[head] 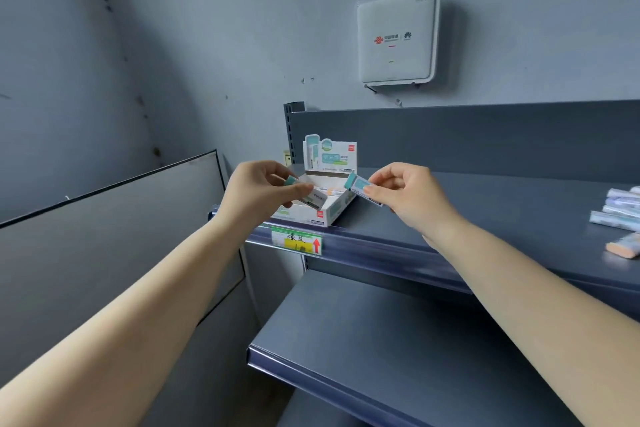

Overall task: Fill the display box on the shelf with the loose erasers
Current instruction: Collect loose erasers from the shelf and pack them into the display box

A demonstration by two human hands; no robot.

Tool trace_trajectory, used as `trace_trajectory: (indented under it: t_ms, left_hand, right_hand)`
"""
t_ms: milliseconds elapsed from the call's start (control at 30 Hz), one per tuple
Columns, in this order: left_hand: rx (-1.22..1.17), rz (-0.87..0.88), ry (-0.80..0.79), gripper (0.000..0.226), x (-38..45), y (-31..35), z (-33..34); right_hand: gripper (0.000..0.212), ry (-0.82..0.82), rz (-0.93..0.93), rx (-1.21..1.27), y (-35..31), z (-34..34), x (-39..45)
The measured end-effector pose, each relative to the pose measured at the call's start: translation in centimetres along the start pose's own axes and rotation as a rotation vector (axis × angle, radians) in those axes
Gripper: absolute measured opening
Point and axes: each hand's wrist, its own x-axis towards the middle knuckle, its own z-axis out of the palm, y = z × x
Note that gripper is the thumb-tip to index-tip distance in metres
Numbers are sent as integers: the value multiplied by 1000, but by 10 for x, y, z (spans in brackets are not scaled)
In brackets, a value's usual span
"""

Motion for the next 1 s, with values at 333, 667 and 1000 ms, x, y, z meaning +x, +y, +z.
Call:
trace_trajectory:
  t_ms: [333,667,1000]
  left_hand:
    - [-33,-34,-14,21,64,-36,4]
    - [74,-50,-91,15,121,-61,23]
    - [126,104,-313,21,165,-92,35]
  right_hand:
    - [10,-5,-12,-174,3,32,67]
    - [8,-100,-31,-493,16,55,110]
    - [9,-123,25,-707,21,70,122]
